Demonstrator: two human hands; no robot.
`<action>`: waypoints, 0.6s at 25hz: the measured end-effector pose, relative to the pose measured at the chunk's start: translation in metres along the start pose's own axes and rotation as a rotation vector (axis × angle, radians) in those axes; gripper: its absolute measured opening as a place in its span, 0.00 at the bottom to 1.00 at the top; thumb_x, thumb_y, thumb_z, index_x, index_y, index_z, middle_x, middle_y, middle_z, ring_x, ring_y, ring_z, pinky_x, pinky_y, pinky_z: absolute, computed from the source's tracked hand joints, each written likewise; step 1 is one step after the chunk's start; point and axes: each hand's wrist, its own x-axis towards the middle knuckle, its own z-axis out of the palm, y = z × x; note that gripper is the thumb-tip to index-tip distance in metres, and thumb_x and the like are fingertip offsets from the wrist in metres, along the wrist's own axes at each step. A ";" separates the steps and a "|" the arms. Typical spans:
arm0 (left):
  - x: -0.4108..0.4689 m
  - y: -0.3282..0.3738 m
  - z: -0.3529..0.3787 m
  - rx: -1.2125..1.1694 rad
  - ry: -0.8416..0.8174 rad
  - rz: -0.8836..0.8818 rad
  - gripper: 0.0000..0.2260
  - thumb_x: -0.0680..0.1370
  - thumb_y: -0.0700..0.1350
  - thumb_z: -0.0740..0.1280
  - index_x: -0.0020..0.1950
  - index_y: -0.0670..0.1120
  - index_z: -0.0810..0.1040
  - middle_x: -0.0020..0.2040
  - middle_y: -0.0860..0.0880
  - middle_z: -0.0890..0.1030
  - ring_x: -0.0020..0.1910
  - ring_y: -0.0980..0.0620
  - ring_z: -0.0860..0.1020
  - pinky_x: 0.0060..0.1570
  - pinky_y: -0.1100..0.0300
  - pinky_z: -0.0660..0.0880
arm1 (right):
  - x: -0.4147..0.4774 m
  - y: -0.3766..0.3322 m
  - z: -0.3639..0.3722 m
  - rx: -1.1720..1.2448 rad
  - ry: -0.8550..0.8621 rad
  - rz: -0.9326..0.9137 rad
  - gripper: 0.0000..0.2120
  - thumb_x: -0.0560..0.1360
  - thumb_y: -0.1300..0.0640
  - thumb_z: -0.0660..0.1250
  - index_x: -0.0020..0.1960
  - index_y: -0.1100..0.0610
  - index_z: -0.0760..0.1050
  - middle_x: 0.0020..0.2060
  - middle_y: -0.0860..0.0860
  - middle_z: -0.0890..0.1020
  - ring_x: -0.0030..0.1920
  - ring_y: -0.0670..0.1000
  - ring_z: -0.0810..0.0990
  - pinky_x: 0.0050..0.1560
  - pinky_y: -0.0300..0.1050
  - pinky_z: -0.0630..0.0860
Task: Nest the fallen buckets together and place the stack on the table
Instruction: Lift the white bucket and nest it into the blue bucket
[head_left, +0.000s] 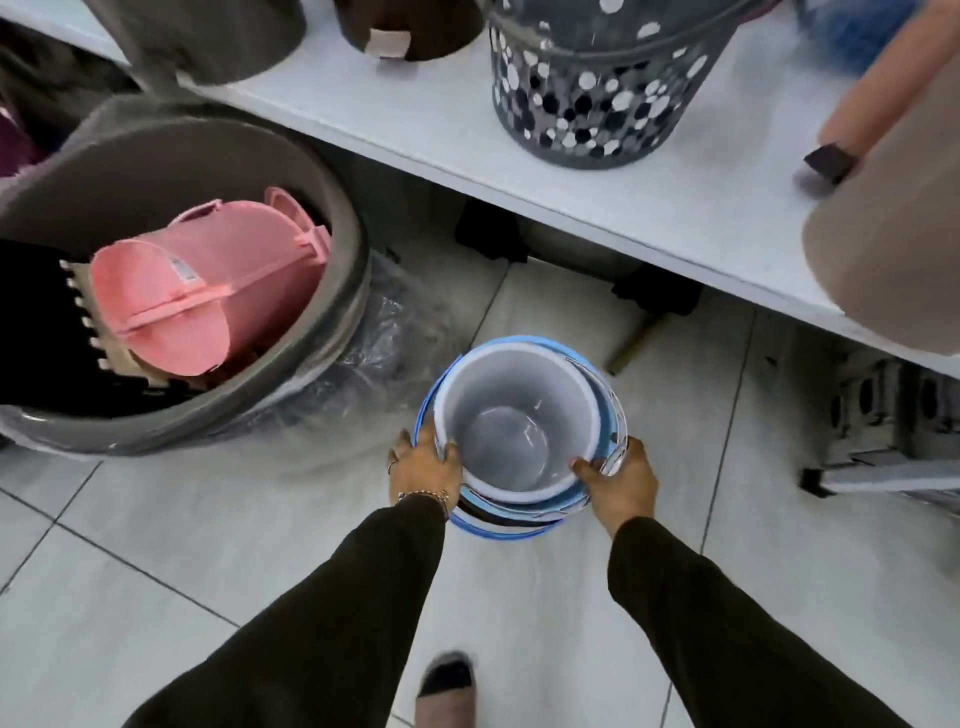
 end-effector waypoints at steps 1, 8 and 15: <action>0.008 -0.006 0.005 0.114 -0.021 0.023 0.28 0.81 0.54 0.57 0.80 0.54 0.54 0.79 0.36 0.58 0.76 0.33 0.59 0.75 0.44 0.58 | 0.005 0.008 0.007 -0.005 0.008 0.004 0.24 0.71 0.60 0.76 0.63 0.59 0.72 0.55 0.55 0.82 0.57 0.60 0.81 0.60 0.49 0.75; 0.045 -0.031 0.032 -0.255 -0.101 -0.140 0.51 0.71 0.55 0.75 0.80 0.49 0.41 0.77 0.39 0.64 0.72 0.37 0.67 0.74 0.41 0.59 | 0.028 0.037 0.030 -0.176 0.117 0.054 0.47 0.68 0.42 0.77 0.79 0.47 0.55 0.72 0.59 0.63 0.71 0.63 0.64 0.67 0.60 0.68; 0.053 -0.037 0.034 -0.441 -0.125 -0.250 0.20 0.71 0.53 0.73 0.57 0.49 0.69 0.50 0.43 0.82 0.39 0.47 0.82 0.38 0.57 0.80 | 0.040 0.063 0.028 -0.002 -0.007 0.362 0.65 0.61 0.38 0.80 0.80 0.52 0.39 0.79 0.57 0.58 0.77 0.62 0.59 0.75 0.62 0.60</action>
